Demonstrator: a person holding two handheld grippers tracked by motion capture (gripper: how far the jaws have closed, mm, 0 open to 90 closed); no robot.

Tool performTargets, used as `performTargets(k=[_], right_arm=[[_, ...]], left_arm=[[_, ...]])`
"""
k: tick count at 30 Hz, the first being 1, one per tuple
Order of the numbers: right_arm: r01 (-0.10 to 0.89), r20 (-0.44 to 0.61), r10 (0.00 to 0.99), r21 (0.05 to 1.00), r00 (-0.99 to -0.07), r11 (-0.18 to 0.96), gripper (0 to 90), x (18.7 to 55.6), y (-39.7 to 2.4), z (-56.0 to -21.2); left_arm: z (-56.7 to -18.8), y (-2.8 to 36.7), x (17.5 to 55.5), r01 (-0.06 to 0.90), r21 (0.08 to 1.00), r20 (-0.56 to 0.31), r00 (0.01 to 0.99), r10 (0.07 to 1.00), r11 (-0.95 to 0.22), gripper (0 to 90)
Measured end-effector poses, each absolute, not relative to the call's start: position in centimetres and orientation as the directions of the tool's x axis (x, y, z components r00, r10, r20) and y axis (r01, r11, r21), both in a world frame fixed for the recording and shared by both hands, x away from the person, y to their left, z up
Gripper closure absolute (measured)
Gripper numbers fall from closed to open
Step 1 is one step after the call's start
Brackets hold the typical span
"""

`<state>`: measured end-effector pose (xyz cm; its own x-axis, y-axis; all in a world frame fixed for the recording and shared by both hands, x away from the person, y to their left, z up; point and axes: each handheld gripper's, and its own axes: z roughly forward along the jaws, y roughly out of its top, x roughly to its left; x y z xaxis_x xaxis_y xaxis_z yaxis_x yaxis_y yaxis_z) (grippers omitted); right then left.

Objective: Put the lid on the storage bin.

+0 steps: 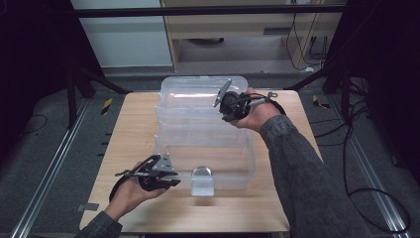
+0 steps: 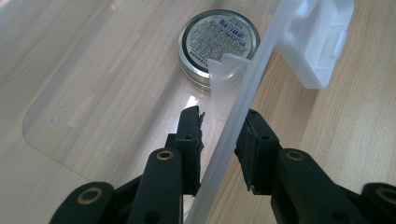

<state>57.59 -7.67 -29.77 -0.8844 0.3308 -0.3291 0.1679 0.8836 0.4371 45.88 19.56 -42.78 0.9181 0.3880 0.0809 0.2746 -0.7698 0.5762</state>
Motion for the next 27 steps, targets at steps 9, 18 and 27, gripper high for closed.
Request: performTargets(k=[9, 18, 27], right_arm=[[0.165, -0.329, 0.327, 0.437, -0.886, 0.884, 82.7, 57.2, -7.7, -29.7], [0.157, -0.331, 0.322, 0.441, -0.887, 0.884, 83.1, 56.7, -7.7, -29.6], [0.143, -0.336, 0.319, 0.456, -0.886, 0.878, 83.3, 55.6, -7.9, -29.6]], left_arm=[[-42.8, 19.6, 45.9, 0.274, 0.578, 0.08, 0.918, 0.388, -0.769, 70.5], [-42.8, 19.6, 45.9, 0.273, 0.58, 0.081, 0.918, 0.388, -0.768, 70.4], [-42.8, 19.6, 45.8, 0.276, 0.581, 0.081, 0.916, 0.392, -0.766, 70.3]])
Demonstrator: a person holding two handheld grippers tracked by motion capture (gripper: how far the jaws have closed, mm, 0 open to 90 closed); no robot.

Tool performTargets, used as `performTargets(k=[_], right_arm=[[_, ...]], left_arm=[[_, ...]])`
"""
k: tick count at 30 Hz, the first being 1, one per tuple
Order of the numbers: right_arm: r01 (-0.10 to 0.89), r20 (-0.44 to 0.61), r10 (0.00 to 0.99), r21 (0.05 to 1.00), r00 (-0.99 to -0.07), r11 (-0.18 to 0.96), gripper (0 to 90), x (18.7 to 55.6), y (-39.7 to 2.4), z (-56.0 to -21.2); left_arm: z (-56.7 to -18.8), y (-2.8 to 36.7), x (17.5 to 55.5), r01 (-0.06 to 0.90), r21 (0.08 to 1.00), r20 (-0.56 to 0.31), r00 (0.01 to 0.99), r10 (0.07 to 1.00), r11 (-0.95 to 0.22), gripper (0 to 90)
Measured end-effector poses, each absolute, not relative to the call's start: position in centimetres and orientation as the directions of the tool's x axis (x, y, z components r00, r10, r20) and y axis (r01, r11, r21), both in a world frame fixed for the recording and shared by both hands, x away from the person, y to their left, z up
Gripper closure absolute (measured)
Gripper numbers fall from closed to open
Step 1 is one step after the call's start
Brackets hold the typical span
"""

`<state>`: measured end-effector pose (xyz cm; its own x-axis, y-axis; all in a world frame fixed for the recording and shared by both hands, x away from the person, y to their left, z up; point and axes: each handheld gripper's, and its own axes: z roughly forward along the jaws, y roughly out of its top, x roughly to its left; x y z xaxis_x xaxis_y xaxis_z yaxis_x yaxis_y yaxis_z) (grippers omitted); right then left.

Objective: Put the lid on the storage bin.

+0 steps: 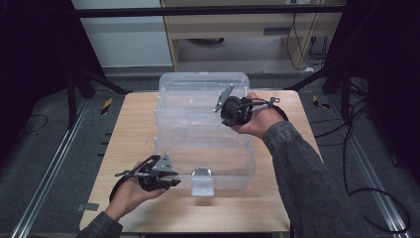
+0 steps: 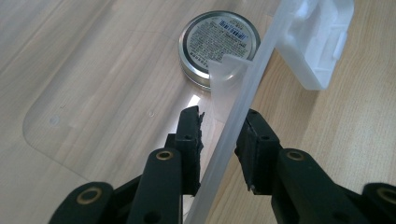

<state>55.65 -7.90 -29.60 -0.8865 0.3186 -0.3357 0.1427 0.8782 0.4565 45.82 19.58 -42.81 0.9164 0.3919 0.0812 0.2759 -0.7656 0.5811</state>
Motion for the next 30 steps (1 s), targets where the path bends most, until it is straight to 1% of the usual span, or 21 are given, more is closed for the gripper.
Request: performTargets(k=[30], right_arm=[[0.103, -0.351, 0.304, 0.49, -0.886, 0.865, 83.5, 51.7, -8.4, -30.4]], left_arm=[[-42.8, 19.6, 45.7, 0.283, 0.589, 0.082, 0.911, 0.404, -0.757, 69.5]])
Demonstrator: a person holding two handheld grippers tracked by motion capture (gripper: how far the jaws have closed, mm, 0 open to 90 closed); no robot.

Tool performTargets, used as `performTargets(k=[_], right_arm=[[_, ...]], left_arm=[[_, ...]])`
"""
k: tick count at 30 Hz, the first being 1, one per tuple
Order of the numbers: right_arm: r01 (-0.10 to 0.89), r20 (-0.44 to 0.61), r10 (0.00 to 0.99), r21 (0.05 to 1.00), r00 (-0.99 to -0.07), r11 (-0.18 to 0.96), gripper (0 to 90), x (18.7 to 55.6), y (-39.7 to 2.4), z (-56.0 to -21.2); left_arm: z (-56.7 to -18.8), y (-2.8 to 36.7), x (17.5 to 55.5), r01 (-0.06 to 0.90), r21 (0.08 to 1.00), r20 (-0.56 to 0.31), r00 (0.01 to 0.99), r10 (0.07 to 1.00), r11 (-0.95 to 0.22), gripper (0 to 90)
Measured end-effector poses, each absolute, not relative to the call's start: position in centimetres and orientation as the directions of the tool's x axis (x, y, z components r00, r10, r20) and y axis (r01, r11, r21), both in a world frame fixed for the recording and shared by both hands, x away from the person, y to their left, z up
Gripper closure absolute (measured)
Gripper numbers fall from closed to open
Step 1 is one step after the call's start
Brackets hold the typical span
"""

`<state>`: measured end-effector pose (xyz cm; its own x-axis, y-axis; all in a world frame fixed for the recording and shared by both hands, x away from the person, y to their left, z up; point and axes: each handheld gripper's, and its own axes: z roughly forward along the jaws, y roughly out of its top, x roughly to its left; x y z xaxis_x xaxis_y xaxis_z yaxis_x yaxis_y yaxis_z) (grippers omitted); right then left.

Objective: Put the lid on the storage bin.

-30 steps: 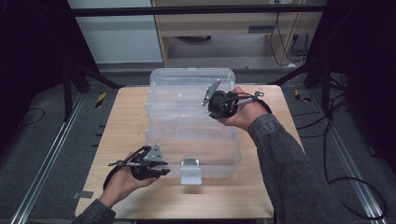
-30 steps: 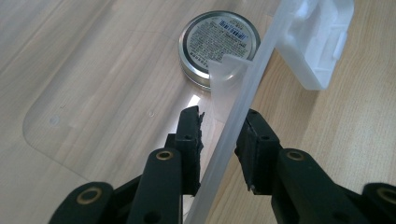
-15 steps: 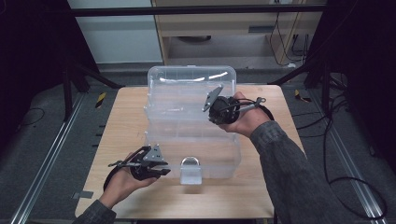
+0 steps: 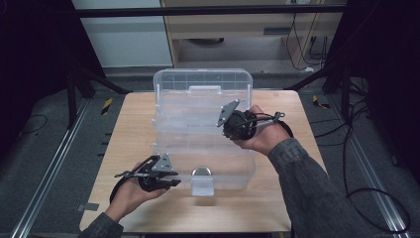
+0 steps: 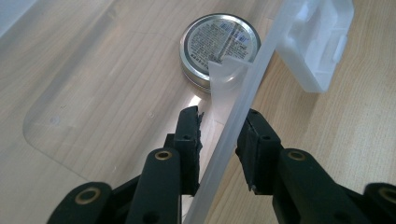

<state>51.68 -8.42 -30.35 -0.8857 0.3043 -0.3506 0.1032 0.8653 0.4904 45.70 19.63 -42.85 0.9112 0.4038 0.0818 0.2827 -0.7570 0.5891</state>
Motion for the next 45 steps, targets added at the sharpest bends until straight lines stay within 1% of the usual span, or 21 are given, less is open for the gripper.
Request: performTargets(k=[8, 22, 45], right_arm=[[0.096, -0.36, 0.305, 0.496, -0.882, 0.863, 83.3, 50.9, -8.5, -30.6], [0.097, -0.342, 0.309, 0.516, -0.887, 0.851, 83.0, 50.1, -8.8, -31.1], [0.095, -0.338, 0.303, 0.513, -0.891, 0.853, 82.2, 49.6, -8.8, -31.4]], left_arm=[[-42.9, 19.6, 45.6, 0.283, 0.597, 0.081, 0.91, 0.407, -0.751, 69.0], [-42.9, 19.7, 45.5, 0.277, 0.598, 0.094, 0.907, 0.409, -0.752, 67.8], [-42.9, 19.7, 45.5, 0.27, 0.601, 0.099, 0.909, 0.405, -0.752, 66.9]])
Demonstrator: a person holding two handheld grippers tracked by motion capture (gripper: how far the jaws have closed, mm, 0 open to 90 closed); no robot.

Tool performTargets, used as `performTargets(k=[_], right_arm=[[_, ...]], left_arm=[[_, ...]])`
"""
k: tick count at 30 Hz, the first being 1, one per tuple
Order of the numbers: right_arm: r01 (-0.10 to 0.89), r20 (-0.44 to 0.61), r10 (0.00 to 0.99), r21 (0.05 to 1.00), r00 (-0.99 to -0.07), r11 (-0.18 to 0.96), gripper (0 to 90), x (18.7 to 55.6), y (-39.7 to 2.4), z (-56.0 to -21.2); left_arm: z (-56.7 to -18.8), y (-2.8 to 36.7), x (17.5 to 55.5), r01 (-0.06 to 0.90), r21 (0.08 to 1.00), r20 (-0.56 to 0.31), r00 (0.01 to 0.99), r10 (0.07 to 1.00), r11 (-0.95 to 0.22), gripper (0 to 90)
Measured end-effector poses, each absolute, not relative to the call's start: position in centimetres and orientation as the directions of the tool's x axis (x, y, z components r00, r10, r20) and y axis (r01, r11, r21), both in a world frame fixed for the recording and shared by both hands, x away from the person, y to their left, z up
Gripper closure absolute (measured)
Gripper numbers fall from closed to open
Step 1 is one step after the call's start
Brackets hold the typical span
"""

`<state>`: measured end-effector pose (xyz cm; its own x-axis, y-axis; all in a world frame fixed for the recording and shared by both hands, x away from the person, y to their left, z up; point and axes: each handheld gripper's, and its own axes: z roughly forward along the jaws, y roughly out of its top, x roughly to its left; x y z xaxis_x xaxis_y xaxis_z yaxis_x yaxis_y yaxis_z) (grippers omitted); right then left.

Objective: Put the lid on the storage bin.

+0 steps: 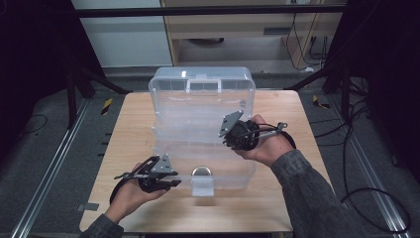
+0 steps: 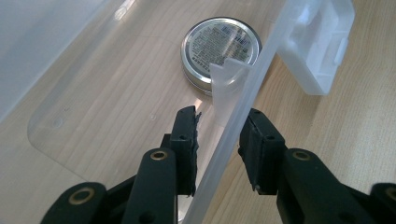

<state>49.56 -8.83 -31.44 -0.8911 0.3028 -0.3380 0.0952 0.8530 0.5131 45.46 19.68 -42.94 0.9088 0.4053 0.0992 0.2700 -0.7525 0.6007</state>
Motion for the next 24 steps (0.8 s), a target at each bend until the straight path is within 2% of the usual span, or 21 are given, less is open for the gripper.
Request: performTargets(k=[24], right_arm=[[0.092, -0.329, 0.295, 0.512, -0.897, 0.854, 82.1, 49.04, -8.93, -31.8]], left_arm=[[-42.97, 19.69, 45.46, 0.269, 0.603, 0.1, 0.909, 0.405, -0.751, 66.3]])
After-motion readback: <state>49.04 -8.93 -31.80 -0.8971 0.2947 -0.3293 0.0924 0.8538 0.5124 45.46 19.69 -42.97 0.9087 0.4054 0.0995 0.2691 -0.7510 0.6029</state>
